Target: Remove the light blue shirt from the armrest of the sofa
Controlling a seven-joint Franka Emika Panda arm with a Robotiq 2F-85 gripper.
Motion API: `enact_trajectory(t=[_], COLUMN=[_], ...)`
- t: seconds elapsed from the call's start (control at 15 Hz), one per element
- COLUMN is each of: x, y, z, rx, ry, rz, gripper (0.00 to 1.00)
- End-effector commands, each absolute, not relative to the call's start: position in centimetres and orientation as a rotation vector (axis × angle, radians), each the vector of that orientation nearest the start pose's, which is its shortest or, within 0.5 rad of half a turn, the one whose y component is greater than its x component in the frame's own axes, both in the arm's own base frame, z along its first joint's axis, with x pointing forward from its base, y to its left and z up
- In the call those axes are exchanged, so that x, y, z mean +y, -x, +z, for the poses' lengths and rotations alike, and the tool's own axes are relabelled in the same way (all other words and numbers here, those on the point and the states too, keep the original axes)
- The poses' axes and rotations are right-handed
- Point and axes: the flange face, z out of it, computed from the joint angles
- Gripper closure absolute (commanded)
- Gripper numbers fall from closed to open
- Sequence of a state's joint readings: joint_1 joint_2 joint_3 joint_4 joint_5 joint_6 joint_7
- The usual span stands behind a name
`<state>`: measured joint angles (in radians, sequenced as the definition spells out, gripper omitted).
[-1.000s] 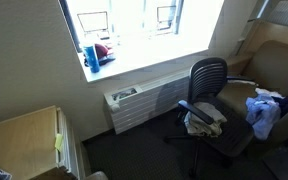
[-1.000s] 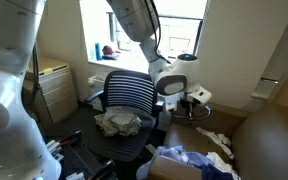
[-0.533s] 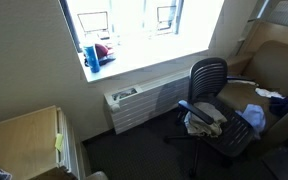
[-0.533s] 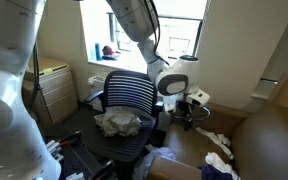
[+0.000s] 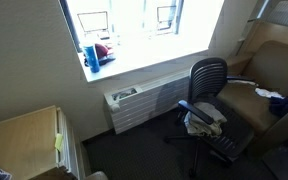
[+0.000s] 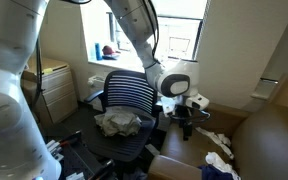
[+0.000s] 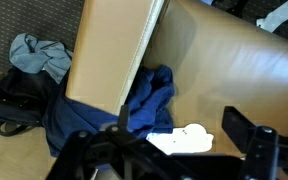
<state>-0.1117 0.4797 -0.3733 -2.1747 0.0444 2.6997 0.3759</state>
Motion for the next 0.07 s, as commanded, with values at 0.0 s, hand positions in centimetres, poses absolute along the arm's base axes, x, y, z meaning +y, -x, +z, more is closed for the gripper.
enact_trajectory(t=[0.0], x=[-26.92], y=[-50.23], z=[19.04], rx=[1.364], ry=[2.995], rz=[-0.118], gripper=[0.06])
